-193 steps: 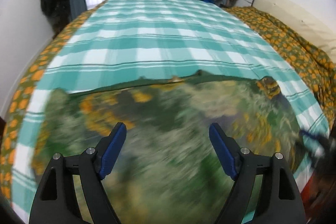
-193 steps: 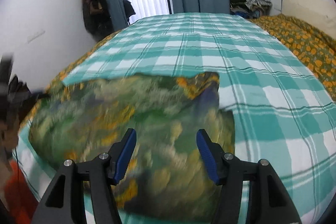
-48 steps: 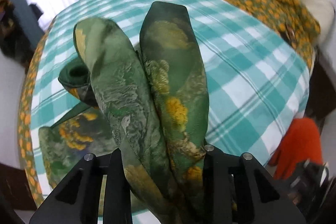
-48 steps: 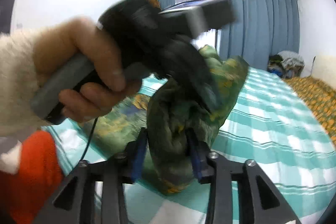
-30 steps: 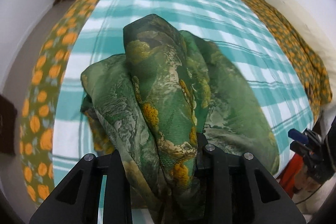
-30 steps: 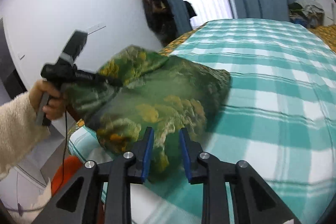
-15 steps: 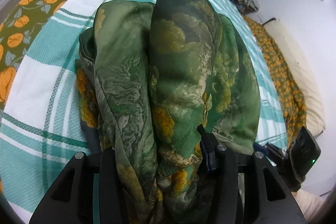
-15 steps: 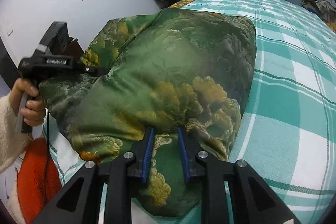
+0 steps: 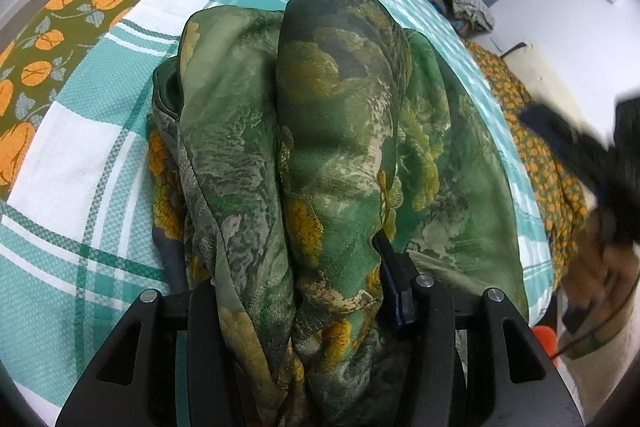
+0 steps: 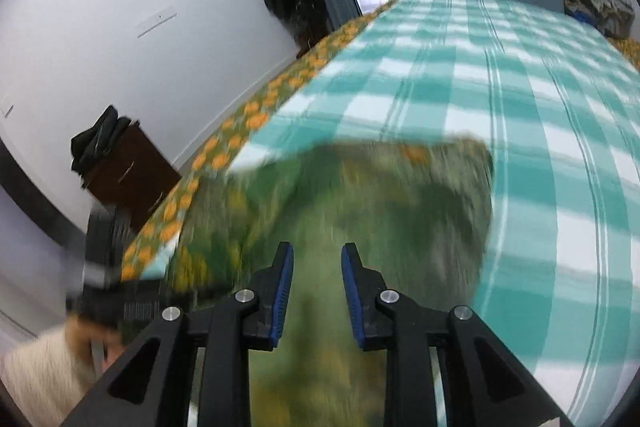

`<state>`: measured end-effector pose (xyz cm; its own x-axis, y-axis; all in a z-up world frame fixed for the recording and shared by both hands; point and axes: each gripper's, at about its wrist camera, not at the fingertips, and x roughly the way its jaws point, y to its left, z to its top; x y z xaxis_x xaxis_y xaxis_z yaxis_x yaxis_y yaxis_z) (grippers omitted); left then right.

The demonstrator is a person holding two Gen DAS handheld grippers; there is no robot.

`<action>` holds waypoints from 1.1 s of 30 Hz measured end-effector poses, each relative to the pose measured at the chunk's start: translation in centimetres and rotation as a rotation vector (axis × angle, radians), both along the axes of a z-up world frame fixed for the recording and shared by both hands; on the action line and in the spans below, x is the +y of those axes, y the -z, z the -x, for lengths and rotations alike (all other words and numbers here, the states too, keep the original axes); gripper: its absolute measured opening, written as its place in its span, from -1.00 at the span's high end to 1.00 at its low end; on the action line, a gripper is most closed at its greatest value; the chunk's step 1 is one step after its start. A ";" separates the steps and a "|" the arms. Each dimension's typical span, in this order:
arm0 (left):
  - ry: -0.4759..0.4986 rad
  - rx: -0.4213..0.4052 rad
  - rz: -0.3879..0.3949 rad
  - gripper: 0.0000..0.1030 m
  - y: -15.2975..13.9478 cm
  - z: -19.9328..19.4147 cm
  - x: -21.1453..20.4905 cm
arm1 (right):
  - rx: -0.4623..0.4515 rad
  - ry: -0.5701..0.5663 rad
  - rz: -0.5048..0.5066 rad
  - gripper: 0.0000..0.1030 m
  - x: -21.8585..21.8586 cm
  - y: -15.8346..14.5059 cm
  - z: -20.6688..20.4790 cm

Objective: Fold large clothes

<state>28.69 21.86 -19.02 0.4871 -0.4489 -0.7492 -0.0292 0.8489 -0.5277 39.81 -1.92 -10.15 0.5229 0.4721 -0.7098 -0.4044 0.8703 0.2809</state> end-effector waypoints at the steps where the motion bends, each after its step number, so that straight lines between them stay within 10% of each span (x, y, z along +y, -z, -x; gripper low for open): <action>1: -0.004 -0.002 0.004 0.03 0.1 0.3 -0.1 | -0.005 0.003 -0.007 0.51 0.8 0.1 -0.8; 9: -0.011 0.008 -0.040 0.04 0.8 1.3 -0.3 | 0.223 -0.020 0.198 0.51 7.5 10.0 -6.1; 16: -0.011 0.009 -0.029 0.03 0.4 1.5 -0.1 | 0.208 -0.014 0.106 0.51 5.4 7.5 -4.3; 25: -0.016 0.007 -0.025 0.01 0.6 1.3 -0.1 | 0.117 -0.042 0.060 0.50 -2.3 3.5 9.3; 33: -0.022 0.009 -0.060 -0.03 0.3 1.2 -0.6 | 0.064 -0.083 0.169 0.51 -2.0 8.2 11.9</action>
<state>27.46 21.26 -19.27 0.4896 -0.3928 -0.7785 -0.0521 0.8780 -0.4758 27.94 -3.88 -18.38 0.4384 0.3831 -0.8131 -0.4626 0.8718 0.1614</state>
